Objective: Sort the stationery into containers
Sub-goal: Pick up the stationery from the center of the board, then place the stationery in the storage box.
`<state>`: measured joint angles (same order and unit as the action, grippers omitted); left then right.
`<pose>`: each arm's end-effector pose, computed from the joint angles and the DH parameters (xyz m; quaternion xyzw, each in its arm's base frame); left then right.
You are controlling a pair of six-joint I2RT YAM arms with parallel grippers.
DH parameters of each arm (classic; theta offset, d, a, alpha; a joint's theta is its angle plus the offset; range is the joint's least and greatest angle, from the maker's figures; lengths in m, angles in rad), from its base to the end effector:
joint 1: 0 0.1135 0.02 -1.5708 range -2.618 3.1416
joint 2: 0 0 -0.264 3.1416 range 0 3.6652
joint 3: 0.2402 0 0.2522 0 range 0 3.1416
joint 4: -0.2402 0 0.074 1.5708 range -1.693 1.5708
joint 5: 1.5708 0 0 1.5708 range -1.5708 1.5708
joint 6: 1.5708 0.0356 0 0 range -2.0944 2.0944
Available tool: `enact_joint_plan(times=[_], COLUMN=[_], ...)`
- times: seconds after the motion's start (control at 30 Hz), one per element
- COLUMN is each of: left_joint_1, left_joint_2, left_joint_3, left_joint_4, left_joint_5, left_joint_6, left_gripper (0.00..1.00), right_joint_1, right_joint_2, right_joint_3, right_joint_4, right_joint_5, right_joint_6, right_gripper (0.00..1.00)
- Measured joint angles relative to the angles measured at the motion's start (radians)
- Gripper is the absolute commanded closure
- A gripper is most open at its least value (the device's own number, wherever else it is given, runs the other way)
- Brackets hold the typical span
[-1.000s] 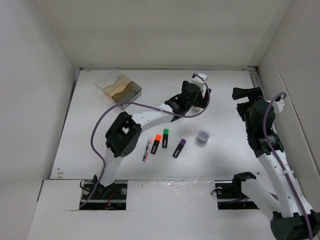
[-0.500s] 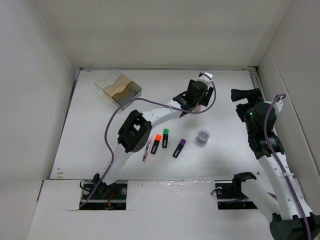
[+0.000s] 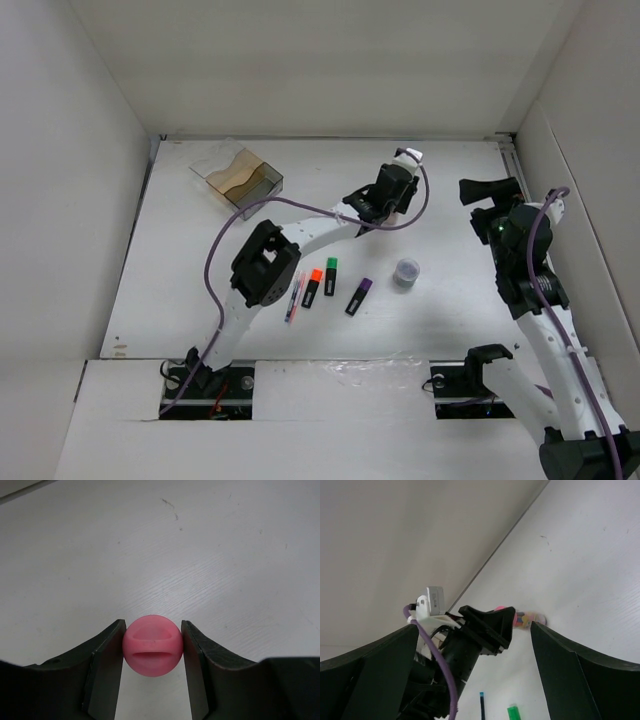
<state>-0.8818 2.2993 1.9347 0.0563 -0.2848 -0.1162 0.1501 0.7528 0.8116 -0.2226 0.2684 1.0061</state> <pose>0.3568 -0.4175 0.2464 0.2208 0.7726 -0.1790 0.5678 0.1747 0.0169 0.3506 0.3924 0.6516 0.2649 0.5927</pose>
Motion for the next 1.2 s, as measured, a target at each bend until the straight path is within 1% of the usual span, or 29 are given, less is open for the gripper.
enact_joint_plan(times=[0.13,0.23,0.33,0.43,0.5,0.63,0.7,0.83,0.93,0.97,1.03,1.2], left_joint_1=[0.015,0.067,0.169,0.314,0.417,0.589,0.653,0.784,0.861,0.877,0.896,0.878], left_joint_2=[-0.096,-0.184,-0.282,-0.376,-0.409,-0.412,-0.412,-0.400,-0.387,-0.383,-0.370,-0.310], left_joint_3=[-0.101,-0.132,-0.138,-0.135,-0.115,-0.063,-0.060,-0.060,-0.060,-0.060,-0.060,-0.026], left_joint_4=[-0.023,-0.039,-0.040,-0.038,-0.043,-0.068,-0.087,-0.116,-0.122,-0.122,-0.124,-0.137], left_joint_5=[0.000,0.023,0.050,0.056,0.050,0.042,0.049,0.111,0.130,0.126,0.115,0.093], left_joint_6=[-0.006,-0.032,-0.075,-0.115,-0.136,-0.177,-0.199,-0.250,-0.264,-0.263,-0.259,-0.234], left_gripper=[0.66,0.66,0.65,0.64,0.64,0.64,0.64,0.64,0.63,0.61,0.61,0.61], right_joint_1=[0.000,0.000,0.000,0.000,0.000,0.000,0.000,0.000,0.000,0.000,0.000,0.000], right_joint_2=[0.000,-0.001,0.000,0.011,0.035,0.086,0.102,0.108,0.107,0.106,0.105,0.105], right_joint_3=[-0.010,-0.010,-0.012,-0.026,-0.030,-0.040,-0.041,-0.041,-0.041,-0.041,-0.041,-0.041], right_joint_4=[-0.002,0.004,0.010,0.029,0.031,0.037,0.037,0.044,0.052,0.052,0.057,0.061], right_joint_5=[0.000,-0.004,-0.008,-0.012,-0.021,-0.049,-0.066,-0.093,-0.113,-0.119,-0.130,-0.154], right_joint_6=[-0.002,-0.005,-0.005,-0.007,-0.008,-0.008,-0.008,-0.008,-0.008,-0.008,-0.009,-0.014], right_gripper=[0.00,0.00,0.00,0.00,0.00,0.00,0.00,0.00,0.00,0.00,0.00,0.00])
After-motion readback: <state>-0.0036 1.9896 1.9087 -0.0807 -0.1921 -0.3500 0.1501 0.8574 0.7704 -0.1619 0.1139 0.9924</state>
